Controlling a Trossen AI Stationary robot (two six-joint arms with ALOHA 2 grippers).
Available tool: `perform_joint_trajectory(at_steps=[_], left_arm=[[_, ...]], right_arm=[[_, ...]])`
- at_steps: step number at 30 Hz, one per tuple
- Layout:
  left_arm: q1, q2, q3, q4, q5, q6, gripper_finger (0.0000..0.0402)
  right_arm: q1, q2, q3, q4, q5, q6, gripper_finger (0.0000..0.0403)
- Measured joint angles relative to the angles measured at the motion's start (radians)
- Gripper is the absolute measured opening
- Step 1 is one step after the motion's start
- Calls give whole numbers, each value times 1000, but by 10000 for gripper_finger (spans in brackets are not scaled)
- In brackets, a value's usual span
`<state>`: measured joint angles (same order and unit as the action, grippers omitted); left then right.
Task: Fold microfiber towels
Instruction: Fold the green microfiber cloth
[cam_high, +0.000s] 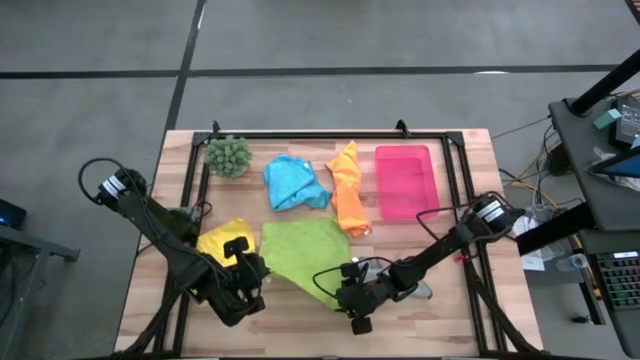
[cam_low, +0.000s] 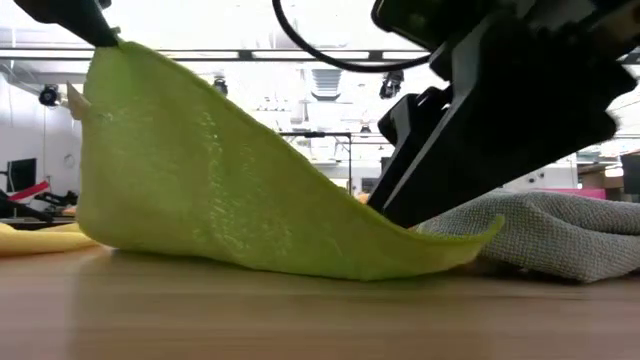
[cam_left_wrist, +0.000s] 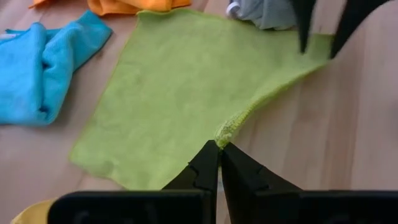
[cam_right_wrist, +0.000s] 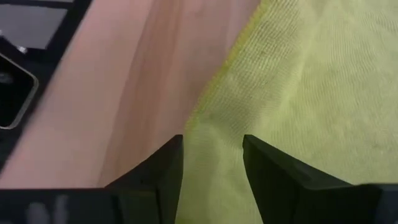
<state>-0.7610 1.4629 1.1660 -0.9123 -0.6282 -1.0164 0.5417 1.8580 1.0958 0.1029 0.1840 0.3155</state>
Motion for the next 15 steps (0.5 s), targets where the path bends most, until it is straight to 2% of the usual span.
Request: perform_joint_trajectory(at_steps=[6,15], left_arm=[[28,-4,0,-60,2,1,0],[42,-5,-1,-125,22,8,0]], right_arm=[[13,0,3,0,8,29,156],[17,0,-1,-39,91,23,154]])
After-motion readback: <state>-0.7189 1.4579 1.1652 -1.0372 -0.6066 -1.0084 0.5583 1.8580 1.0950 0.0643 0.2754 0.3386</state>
